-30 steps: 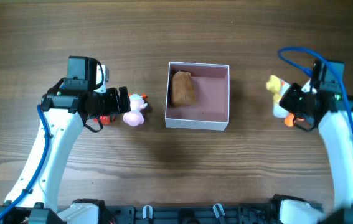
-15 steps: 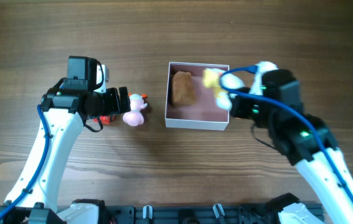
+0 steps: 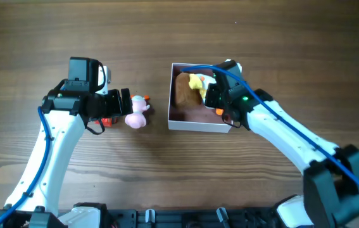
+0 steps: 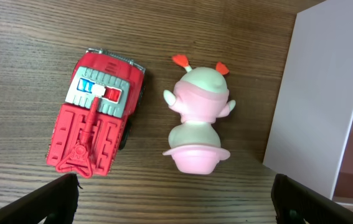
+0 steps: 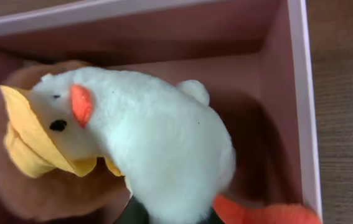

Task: Pack container
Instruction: 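Lower the duck into the box beside the hamster and adjust it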

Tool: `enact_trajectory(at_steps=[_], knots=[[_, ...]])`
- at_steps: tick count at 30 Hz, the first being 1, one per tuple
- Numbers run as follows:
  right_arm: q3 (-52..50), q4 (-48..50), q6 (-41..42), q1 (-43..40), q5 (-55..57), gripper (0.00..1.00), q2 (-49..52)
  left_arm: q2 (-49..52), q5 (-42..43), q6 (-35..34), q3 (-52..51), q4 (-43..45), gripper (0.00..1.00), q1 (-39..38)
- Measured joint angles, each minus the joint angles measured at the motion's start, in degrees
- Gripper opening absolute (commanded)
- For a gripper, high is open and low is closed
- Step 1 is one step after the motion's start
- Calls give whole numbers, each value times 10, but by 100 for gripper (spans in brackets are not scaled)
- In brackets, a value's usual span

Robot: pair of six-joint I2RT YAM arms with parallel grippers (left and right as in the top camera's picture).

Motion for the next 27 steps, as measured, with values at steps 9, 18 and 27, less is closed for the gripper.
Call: enact_trajectory(at_steps=[9, 18, 27], knots=[[4, 16, -83, 0, 10, 64, 2, 0, 0, 0, 0, 0, 100, 0], [38, -24, -101, -2, 11, 66, -185, 0, 0, 0, 0, 0, 100, 0], [40, -87, -110, -2, 13, 29, -168, 0, 0, 0, 0, 0, 100, 0]])
